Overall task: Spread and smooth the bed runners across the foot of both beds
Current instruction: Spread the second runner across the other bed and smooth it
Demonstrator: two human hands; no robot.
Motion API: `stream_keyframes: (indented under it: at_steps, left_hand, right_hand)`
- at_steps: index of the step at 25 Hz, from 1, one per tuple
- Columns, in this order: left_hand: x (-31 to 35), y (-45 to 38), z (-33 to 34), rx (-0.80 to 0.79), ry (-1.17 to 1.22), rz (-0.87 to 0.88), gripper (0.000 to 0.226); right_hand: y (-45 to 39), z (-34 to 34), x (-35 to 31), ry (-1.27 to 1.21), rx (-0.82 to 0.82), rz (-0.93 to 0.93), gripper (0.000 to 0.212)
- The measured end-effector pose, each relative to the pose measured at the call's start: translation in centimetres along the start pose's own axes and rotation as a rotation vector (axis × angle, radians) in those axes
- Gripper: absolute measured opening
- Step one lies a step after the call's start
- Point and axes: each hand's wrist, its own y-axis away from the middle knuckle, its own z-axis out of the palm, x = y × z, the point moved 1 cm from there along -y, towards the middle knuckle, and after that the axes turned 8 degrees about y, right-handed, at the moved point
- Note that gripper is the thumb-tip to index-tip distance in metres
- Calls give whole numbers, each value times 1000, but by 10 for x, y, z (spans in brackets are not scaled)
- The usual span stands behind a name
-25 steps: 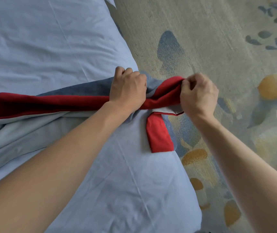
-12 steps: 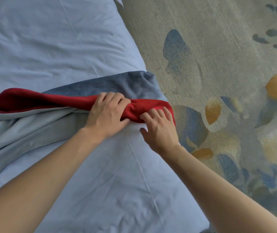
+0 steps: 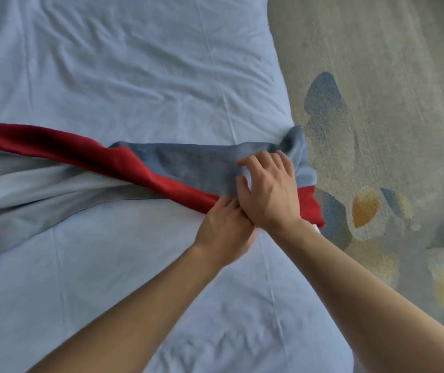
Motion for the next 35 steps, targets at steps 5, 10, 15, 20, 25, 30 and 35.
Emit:
stream_keyframes:
  at_steps: [5, 10, 15, 20, 25, 30, 35]
  left_hand:
    - [-89, 52, -40, 18, 15, -38, 34]
    - [-237, 97, -92, 96, -134, -189, 37]
    - [-272, 117, -99, 141, -123, -77, 15]
    - [-227, 176, -86, 136, -15, -7, 11]
    - [-193, 226, -72, 26, 35, -93, 11]
    - [-263, 253, -111, 158, -114, -254, 38]
    - [-355, 287, -150, 136, -238, -451, 37]
  right_hand:
    - [-6, 15, -69, 17, -66, -43, 15]
    - [-6, 57, -166, 161, -221, -148, 37]
    - [-10, 82, -200, 265, -101, -72, 9]
    - [49, 70, -207, 323, -174, -129, 7]
    - [80, 66, -230, 310, -206, -155, 14]
    - [61, 83, -297, 221, -188, -351, 34]
    - [45, 105, -367, 274, -225, -429, 39]
